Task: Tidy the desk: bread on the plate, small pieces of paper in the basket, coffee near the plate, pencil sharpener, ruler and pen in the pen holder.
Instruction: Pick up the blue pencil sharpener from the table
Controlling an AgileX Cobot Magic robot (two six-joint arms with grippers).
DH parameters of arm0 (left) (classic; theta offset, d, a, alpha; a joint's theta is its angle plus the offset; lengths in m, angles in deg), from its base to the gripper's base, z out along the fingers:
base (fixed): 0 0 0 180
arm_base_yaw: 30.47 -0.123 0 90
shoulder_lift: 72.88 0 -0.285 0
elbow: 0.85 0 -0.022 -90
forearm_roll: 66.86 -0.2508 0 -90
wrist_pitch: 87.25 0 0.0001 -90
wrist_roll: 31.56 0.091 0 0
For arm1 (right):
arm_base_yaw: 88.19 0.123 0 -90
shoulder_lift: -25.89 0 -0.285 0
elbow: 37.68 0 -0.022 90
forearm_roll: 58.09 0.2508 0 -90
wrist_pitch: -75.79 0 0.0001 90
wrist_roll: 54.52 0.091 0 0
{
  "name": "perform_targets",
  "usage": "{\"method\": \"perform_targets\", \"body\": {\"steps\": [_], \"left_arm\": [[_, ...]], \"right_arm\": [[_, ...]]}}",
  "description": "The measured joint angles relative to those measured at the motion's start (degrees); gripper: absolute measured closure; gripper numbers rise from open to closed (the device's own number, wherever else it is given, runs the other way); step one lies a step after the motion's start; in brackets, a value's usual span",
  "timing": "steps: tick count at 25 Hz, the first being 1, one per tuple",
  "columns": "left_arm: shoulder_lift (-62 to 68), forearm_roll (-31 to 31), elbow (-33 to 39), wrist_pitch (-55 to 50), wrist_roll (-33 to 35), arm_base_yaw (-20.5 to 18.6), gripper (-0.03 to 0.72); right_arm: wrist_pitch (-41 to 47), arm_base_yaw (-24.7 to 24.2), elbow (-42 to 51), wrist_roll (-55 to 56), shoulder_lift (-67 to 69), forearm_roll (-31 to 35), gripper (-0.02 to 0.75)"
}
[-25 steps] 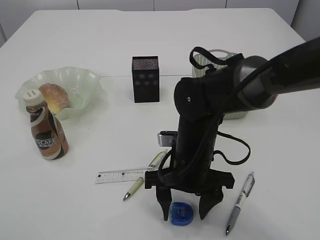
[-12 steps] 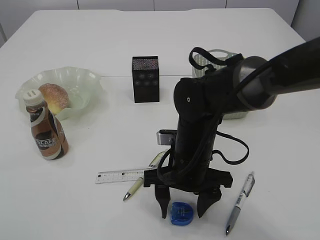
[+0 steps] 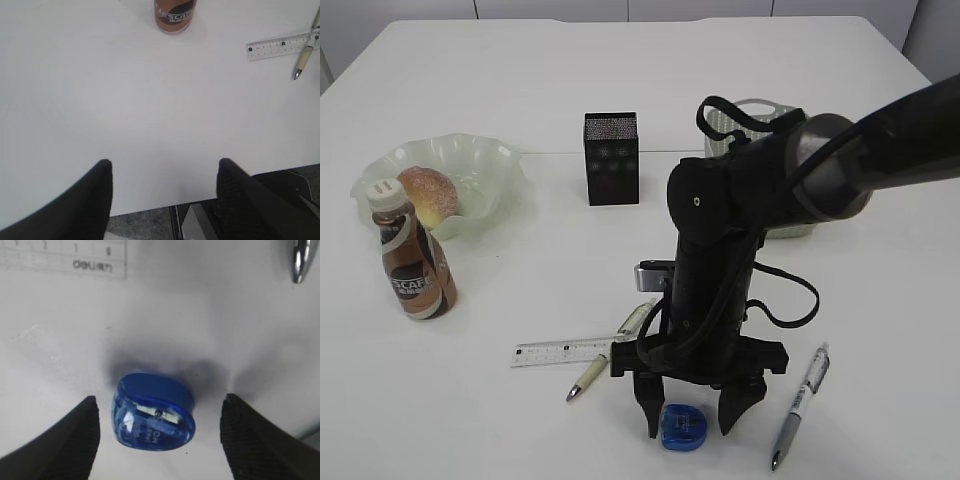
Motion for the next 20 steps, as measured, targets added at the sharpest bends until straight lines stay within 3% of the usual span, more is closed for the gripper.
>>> {"method": "perform_targets", "body": {"steps": [12,16,20], "left_arm": [[0.0,0.0,0.0,0.0,0.0,0.0,0.216],[0.0,0.0,0.0,0.0,0.0,0.0,0.217],[0.0,0.0,0.0,0.0,0.0,0.0,0.218]], "right_arm": [[0.8,0.0,0.0,0.0,1.0,0.0,0.225],[0.8,0.0,0.0,0.0,1.0,0.0,0.279],[0.9,0.0,0.0,0.0,1.1,0.0,0.379]]}}
